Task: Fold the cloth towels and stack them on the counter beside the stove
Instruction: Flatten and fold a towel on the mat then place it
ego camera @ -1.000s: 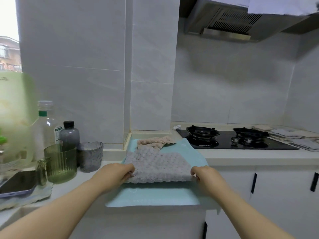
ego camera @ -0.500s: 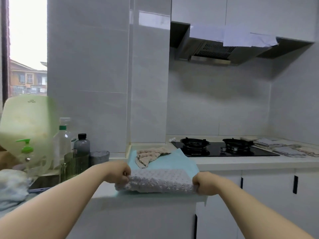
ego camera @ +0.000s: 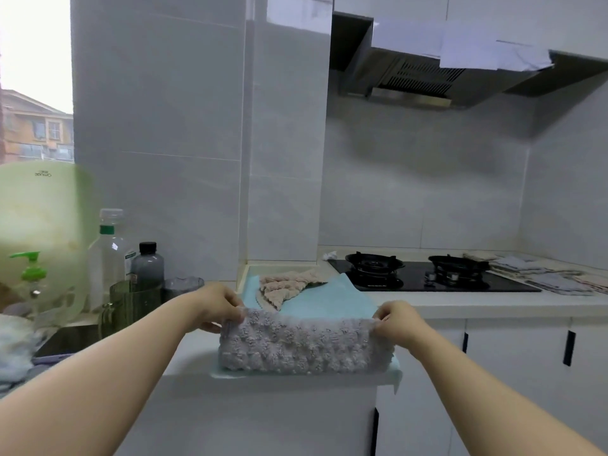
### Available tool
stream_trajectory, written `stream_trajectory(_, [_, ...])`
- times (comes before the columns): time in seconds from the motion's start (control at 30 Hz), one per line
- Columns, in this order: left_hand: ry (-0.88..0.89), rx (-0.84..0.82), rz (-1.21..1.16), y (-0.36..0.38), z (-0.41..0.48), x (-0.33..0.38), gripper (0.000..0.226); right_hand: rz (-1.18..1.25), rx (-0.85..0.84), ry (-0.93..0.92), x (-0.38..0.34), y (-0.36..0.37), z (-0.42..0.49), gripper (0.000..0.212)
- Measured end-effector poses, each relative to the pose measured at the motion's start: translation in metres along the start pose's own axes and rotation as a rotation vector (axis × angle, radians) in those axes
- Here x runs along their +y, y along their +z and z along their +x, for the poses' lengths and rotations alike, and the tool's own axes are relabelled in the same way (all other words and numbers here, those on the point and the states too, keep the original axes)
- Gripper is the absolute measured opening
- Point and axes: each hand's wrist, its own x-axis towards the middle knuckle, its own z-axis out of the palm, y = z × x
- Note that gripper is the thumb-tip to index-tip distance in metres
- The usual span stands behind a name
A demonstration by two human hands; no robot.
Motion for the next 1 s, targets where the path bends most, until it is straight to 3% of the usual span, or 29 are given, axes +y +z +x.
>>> stream_trajectory(0.17, [-0.092,0.148,-0.471,0.020,0.052,-0.012,0.021,0.407,0.176,0.118,0.005,0.025,0.037,0.010])
stream_trajectory(0.3, [-0.089,0.376,-0.366,0.035,0.095,-0.029,0.016,0.545,0.264,0.126,0.008,0.047,0.070,0.017])
stream_trajectory(0.5, [0.012,0.398,-0.008,0.054,0.123,-0.051,0.011,0.377,0.285,0.137,0.024,0.084,0.109,0.009])
stream_trajectory(0.63, [0.091,0.379,0.129,0.060,0.133,-0.063,0.003,0.140,0.254,0.098,0.035,0.099,0.120,0.017])
stream_trajectory(0.8, [0.106,0.454,0.277,0.069,0.140,-0.073,0.021,-0.198,0.226,0.092,0.034,0.108,0.123,0.026])
stream_trajectory(1.0, [0.096,0.441,0.465,0.074,0.144,-0.074,0.032,-0.304,0.134,0.099,0.032,0.105,0.121,0.039])
